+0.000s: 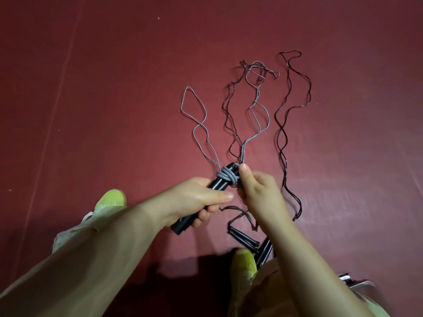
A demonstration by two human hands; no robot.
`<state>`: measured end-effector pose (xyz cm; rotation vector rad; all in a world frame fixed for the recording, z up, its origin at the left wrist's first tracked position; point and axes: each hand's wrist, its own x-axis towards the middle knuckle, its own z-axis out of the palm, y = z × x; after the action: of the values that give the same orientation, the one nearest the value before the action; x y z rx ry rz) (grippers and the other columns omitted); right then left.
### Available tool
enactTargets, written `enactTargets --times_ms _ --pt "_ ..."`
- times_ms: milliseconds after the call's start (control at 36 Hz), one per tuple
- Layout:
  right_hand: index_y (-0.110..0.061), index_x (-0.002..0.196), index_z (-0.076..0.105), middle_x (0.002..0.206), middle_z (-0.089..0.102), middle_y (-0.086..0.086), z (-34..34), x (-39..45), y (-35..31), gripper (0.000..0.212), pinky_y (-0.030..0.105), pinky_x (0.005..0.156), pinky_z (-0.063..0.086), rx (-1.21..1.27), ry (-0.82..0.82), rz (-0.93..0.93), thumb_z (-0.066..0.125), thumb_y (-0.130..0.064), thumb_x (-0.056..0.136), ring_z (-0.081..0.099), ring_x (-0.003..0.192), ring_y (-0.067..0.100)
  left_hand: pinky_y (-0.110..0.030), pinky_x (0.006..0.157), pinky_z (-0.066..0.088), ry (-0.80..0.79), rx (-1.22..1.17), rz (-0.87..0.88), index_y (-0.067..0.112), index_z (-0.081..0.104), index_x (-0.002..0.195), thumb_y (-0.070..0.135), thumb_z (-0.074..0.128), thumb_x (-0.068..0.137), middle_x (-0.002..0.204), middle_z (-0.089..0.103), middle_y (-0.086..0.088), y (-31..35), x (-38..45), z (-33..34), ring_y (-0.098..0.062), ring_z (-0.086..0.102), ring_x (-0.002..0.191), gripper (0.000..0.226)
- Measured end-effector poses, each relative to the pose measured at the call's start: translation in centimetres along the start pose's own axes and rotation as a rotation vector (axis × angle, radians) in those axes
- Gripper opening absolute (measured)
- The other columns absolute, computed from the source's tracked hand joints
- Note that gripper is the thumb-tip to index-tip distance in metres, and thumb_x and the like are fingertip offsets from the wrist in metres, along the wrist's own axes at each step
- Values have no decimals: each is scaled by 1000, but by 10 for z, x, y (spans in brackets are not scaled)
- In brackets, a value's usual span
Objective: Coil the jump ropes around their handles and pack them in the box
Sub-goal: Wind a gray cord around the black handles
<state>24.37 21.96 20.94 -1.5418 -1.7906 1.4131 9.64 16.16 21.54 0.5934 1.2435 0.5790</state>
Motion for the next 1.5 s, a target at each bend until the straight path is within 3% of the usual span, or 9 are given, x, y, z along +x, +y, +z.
enactTargets --times_ms 139,222,361,528,667,833,1167,1278,1500 --pt "0 70 61 49 43 -7 10 -4 3 62 24 50 29 -77 13 97 35 -48 100 36 50 11 -23 46 31 165 357 8 18 44 74 32 64 88 55 43 5 2 1 -5 -10 37 44 27" --pt "-16 69 63 48 47 -10 18 -7 4 63 28 55 30 17 -66 235 31 -64 94 40 50 11 -30 53 31 377 840 22 19 43 70 42 64 82 63 47 5 2 2 -4 -14 43 55 34" --pt "-15 78 52 48 34 -5 18 -8 1 47 21 39 23 154 -168 349 46 -61 89 26 37 8 -32 62 28 488 1174 90 23 29 70 44 57 84 69 39 7 -3 0 -2 -23 42 73 38" --pt "-23 66 40 46 29 -10 14 -5 1 38 22 40 19 171 -158 282 47 -47 94 21 42 10 -31 55 32 322 993 113 22 39 76 46 72 72 72 50 8 3 -4 -8 -11 46 62 41" --pt "-21 61 36 45 28 -10 9 -6 -9 41 21 39 18 313 -122 205 44 -33 99 20 39 7 -26 55 48 -62 197 55 16 53 88 26 72 78 67 65 3 10 -12 -13 -10 58 54 25" --pt "-23 51 51 43 34 -3 2 -3 -11 43 32 48 13 523 -157 135 43 -50 83 25 43 15 -28 52 53 -428 -331 -129 11 62 101 61 46 77 68 61 -3 10 -18 -14 -15 59 51 57" --pt "-7 75 57 58 53 4 5 -4 1 55 21 39 32 132 -230 256 31 -48 102 43 40 17 -28 47 45 160 257 54 16 52 83 54 31 97 64 58 -1 -4 -9 -6 -15 50 48 46" --pt "-7 84 60 67 58 9 12 -5 3 55 21 39 37 144 -244 305 29 -49 101 50 39 17 -50 57 55 262 456 87 23 51 76 61 28 91 70 63 -2 -13 -4 -12 -23 57 57 47" --pt "-10 91 61 72 61 10 19 -5 8 61 21 40 35 166 -220 297 27 -60 98 56 54 25 -39 67 49 353 590 167 14 51 76 41 30 101 66 57 0 -7 1 -12 -18 52 57 42"
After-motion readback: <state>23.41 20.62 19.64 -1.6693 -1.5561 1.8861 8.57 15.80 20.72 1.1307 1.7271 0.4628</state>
